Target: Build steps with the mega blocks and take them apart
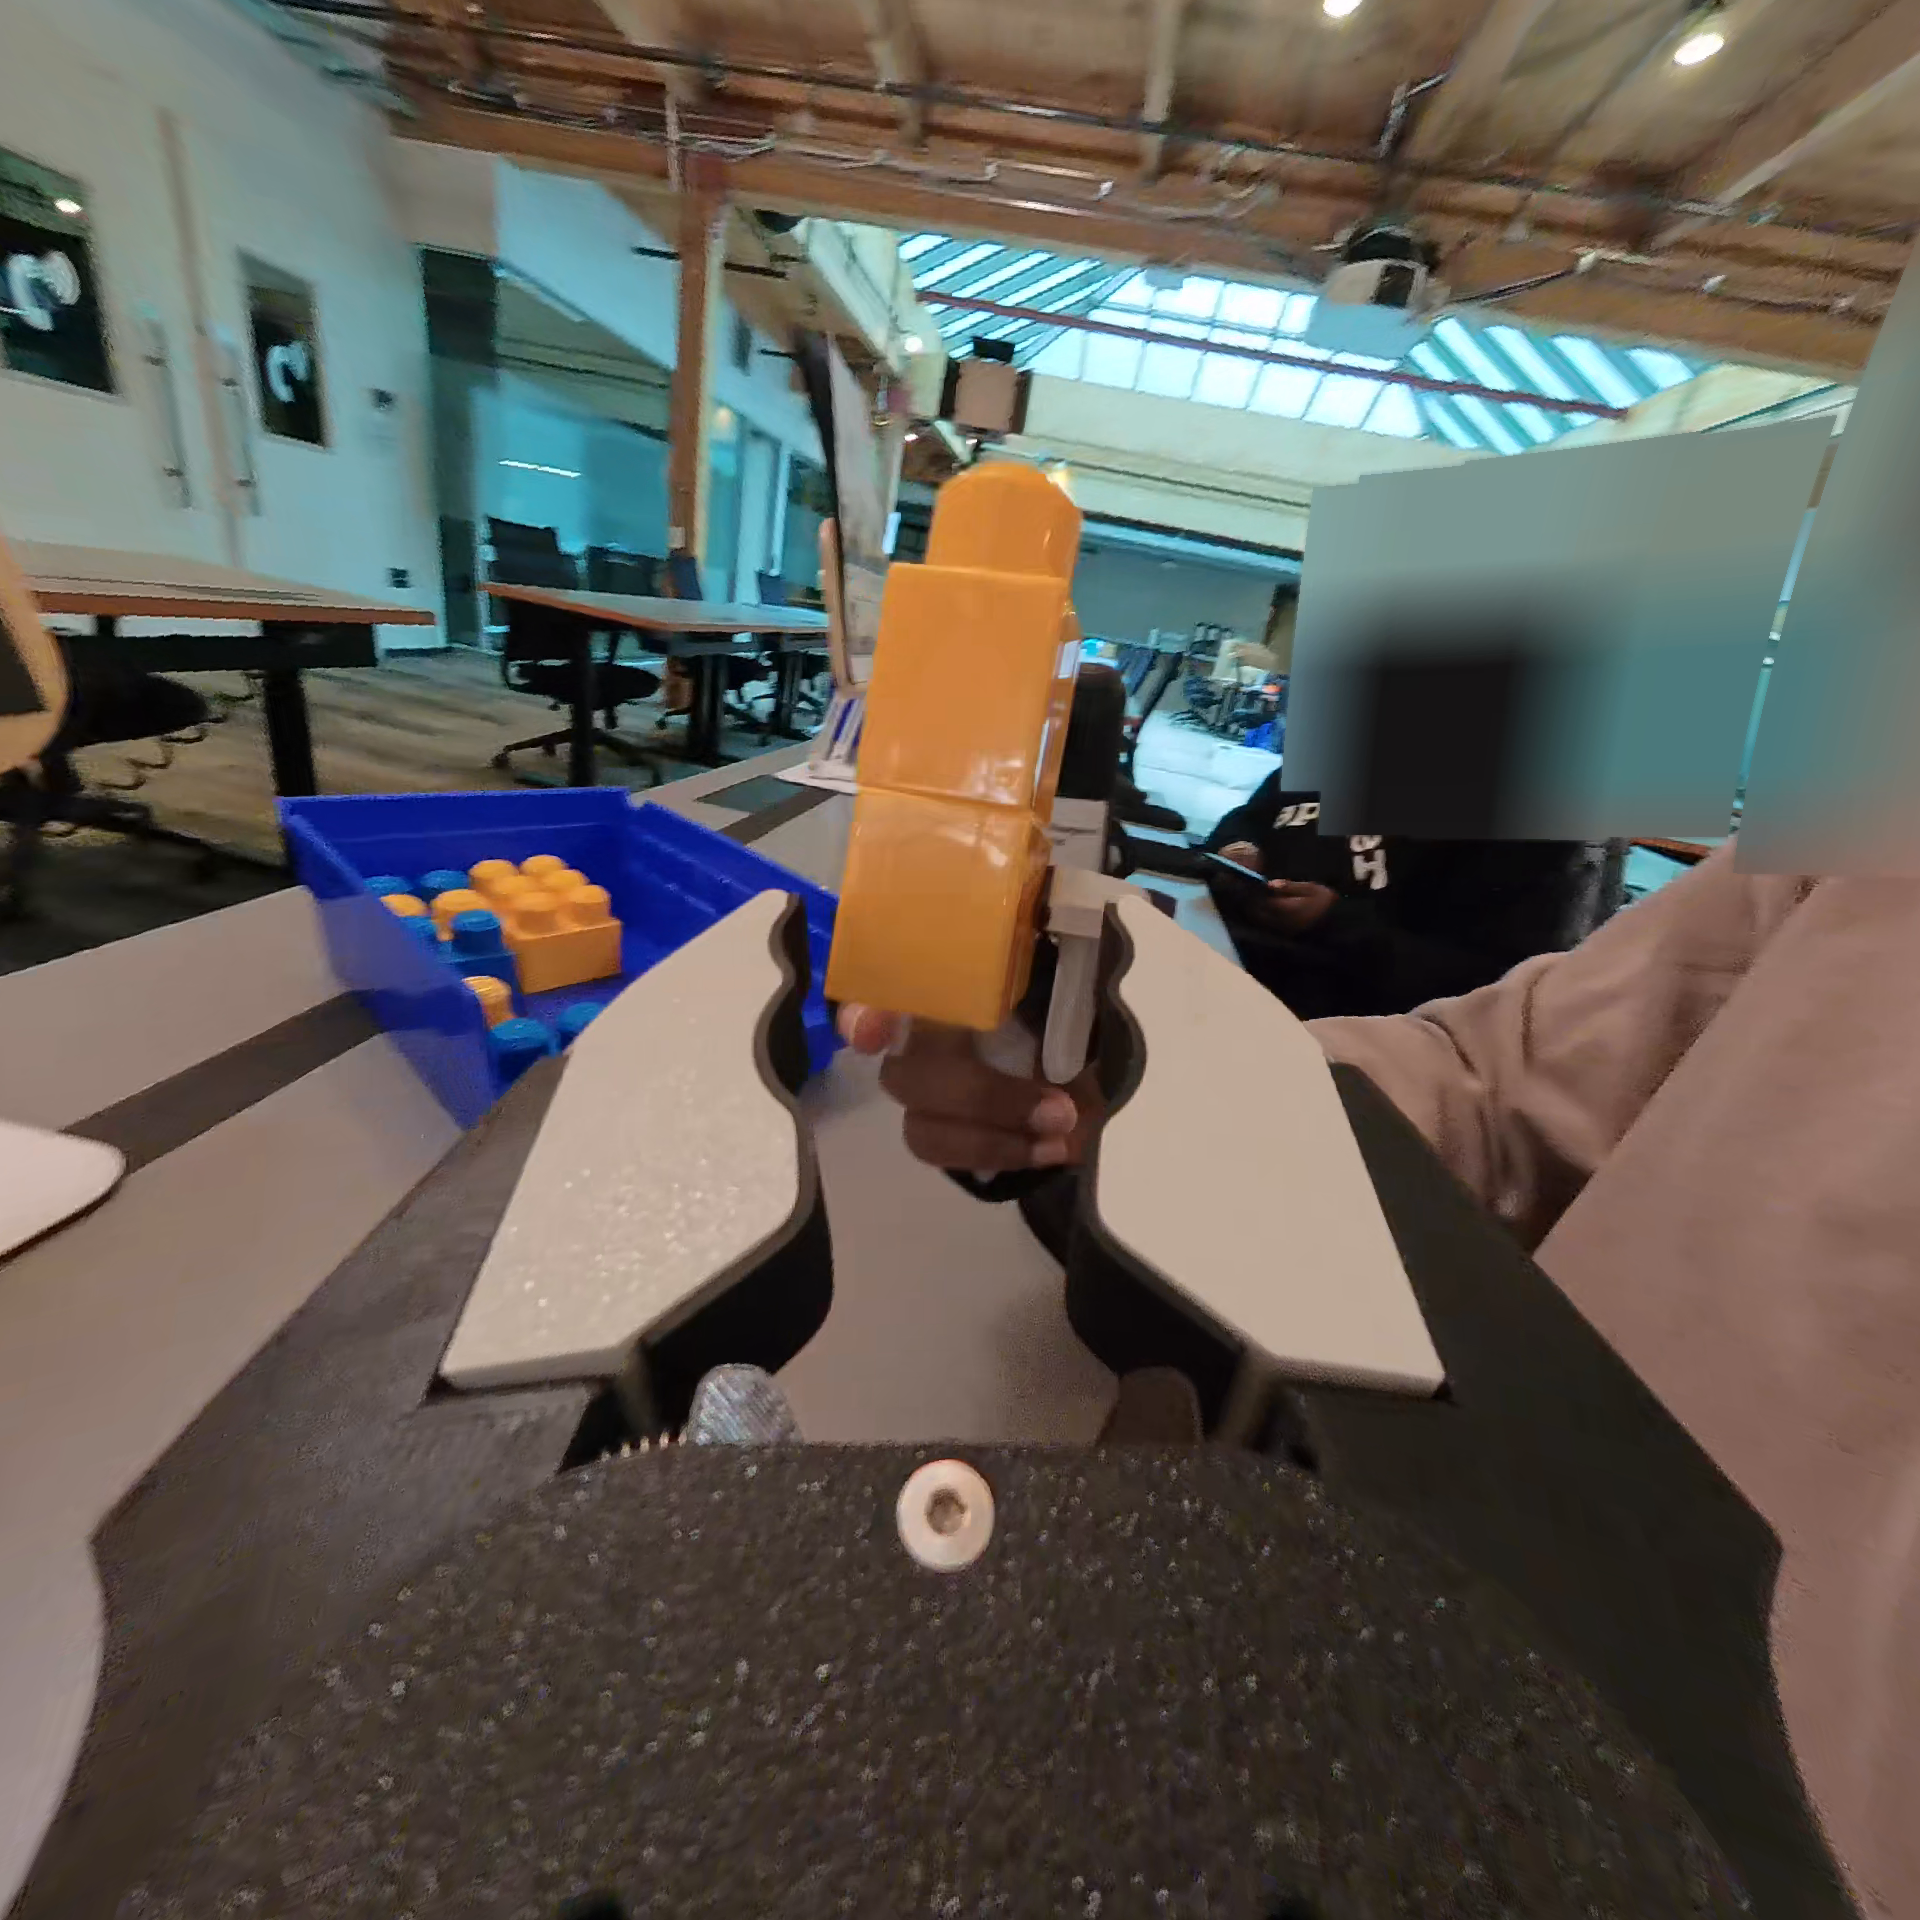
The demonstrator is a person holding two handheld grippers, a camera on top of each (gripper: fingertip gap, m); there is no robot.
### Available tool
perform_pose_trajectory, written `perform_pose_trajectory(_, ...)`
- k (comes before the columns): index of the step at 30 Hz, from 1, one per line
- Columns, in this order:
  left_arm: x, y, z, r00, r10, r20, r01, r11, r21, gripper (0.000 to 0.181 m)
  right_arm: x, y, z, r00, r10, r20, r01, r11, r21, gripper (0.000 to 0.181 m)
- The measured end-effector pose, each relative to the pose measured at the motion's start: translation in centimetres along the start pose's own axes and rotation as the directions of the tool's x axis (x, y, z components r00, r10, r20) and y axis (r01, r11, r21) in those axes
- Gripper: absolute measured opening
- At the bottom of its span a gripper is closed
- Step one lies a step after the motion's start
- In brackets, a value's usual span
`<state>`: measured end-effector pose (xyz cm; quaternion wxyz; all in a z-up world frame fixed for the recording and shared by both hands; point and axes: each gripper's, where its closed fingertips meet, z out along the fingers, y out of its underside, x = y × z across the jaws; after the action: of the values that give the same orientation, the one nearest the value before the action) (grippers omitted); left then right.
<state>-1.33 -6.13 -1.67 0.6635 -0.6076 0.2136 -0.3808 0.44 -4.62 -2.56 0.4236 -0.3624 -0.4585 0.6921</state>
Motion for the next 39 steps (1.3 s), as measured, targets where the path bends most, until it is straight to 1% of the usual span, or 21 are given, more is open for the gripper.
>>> perform_pose_trajectory(1, 0.4, 0.1, 0.2, 1.000, -0.002, -0.020, 0.002, 1.000, 0.007, 0.049, -0.4, 0.0, 0.1, 0.999, 0.026, 0.026, -0.026, 1.000, 0.014, 0.036)
perform_pose_trajectory(2, 0.6, 0.2, 0.4, 1.000, 0.007, -0.025, -0.007, 1.000, 0.010, 0.040, -0.8, 0.2, 0.3, 0.998, 0.042, 0.051, -0.043, 0.999, 0.022, 0.036)
perform_pose_trajectory(3, 0.8, 0.3, 0.6, 0.999, 0.019, -0.031, -0.018, 1.000, 0.010, 0.037, -1.2, 0.4, 0.5, 0.995, 0.057, 0.079, -0.058, 0.998, 0.019, 0.036)
perform_pose_trajectory(6, 0.9, 0.5, 0.4, 0.999, 0.015, -0.036, -0.014, 1.000, 0.005, 0.037, -1.6, 1.0, 0.8, 0.991, 0.085, 0.106, -0.087, 0.996, 0.009, 0.036)
perform_pose_trajectory(10, 0.4, 1.4, 0.1, 0.999, 0.028, -0.023, -0.029, 0.998, -0.056, 0.037, -1.5, 2.4, 0.7, 0.988, 0.097, 0.116, -0.088, 0.993, -0.077, 0.037)
perform_pose_trajectory(12, 0.1, 2.0, -0.2, 0.998, 0.062, -0.007, -0.062, 0.994, -0.095, 0.037, -0.9, 3.2, 0.5, 0.992, 0.079, 0.097, -0.065, 0.987, -0.147, 0.037)
perform_pose_trajectory(14, -0.2, 2.6, -0.7, 0.996, 0.089, -0.003, -0.088, 0.986, -0.141, 0.037, -0.4, 3.3, 0.0, 0.995, 0.056, 0.084, -0.040, 0.982, -0.184, 0.041)
perform_pose_trajectory(17, -0.6, 3.9, -1.4, 0.992, 0.124, -0.005, -0.122, 0.968, -0.218, 0.037, 0.2, 2.4, -0.7, 0.997, 0.024, 0.071, -0.009, 0.978, -0.208, 0.043)
perform_pose_trajectory(22, -1.0, 6.9, -1.4, 0.985, 0.174, -0.018, -0.169, 0.918, -0.358, 0.037, -0.7, 1.7, -1.3, 0.993, -0.030, 0.114, 0.061, 0.958, -0.280, 0.044)
perform_pose_trajectory(23, -0.8, 7.3, -1.3, 0.984, 0.174, -0.027, -0.171, 0.913, -0.371, 0.037, -0.9, 2.0, -1.3, 0.992, -0.047, 0.118, 0.081, 0.948, -0.309, 0.044)
perform_pose_trajectory(25, -1.0, 8.3, -1.2, 0.980, 0.198, -0.028, -0.192, 0.891, -0.411, 0.037, -0.7, 3.3, -1.2, 0.991, -0.091, 0.100, 0.123, 0.915, -0.384, 0.032)
perform_pose_trajectory(26, -1.1, 8.5, -1.3, 0.979, 0.203, -0.027, -0.196, 0.887, -0.418, 0.037, -0.5, 3.6, -1.4, 0.990, -0.103, 0.095, 0.132, 0.905, -0.405, 0.032)
perform_pose_trajectory(29, -1.0, 8.7, -1.1, 0.977, 0.211, -0.037, -0.206, 0.879, -0.430, 0.037, -0.6, 3.6, -1.8, 0.990, -0.095, 0.108, 0.132, 0.896, -0.424, 0.032)
perform_pose_trajectory(30, -1.3, 8.9, -1.3, 0.973, 0.231, -0.026, -0.218, 0.867, -0.448, 0.037, -0.5, 2.9, -2.2, 0.989, -0.103, 0.106, 0.139, 0.899, -0.416, 0.032)
perform_pose_trajectory(31, -1.7, 9.1, -1.6, 0.970, 0.241, -0.010, -0.219, 0.861, -0.459, 0.037, -0.1, 1.5, -2.7, 0.990, -0.106, 0.091, 0.132, 0.917, -0.377, 0.032)
perform_pose_trajectory(32, -2.1, 9.0, -2.0, 0.972, 0.233, 0.008, -0.204, 0.868, -0.453, 0.037, 0.5, -0.6, -3.5, 0.992, -0.103, 0.069, 0.121, 0.937, -0.327, 0.032)
perform_pose_trajectory(33, -2.4, 8.8, -2.3, 0.975, 0.219, 0.027, -0.185, 0.879, -0.440, 0.037, 1.5, -2.3, -4.6, 0.992, -0.123, 0.033, 0.127, 0.942, -0.310, 0.032)
perform_pose_trajectory(34, -2.8, 8.7, -2.6, 0.976, 0.214, 0.046, -0.174, 0.886, -0.429, 0.037, 3.0, -3.6, -5.8, 0.983, -0.178, -0.033, 0.158, 0.930, -0.331, 0.032)
perform_pose_trajectory(35, -3.1, 8.6, -2.9, 0.975, 0.215, 0.063, -0.169, 0.891, -0.422, 0.037, 5.0, -4.7, -7.1, 0.962, -0.249, -0.111, 0.190, 0.905, -0.382, 0.032)
perform_pose_trajectory(37, -3.3, 8.3, -3.1, 0.974, 0.213, 0.079, -0.165, 0.901, -0.402, 0.037, 9.9, -5.6, -10.2, 0.894, -0.378, -0.241, 0.186, 0.802, -0.568, 0.032)
perform_pose_trajectory(39, -3.3, 8.2, -3.0, 0.974, 0.213, 0.081, -0.165, 0.906, -0.390, 0.037, 15.3, -4.9, -13.4, 0.836, -0.455, -0.308, 0.087, 0.662, -0.744, 0.032)
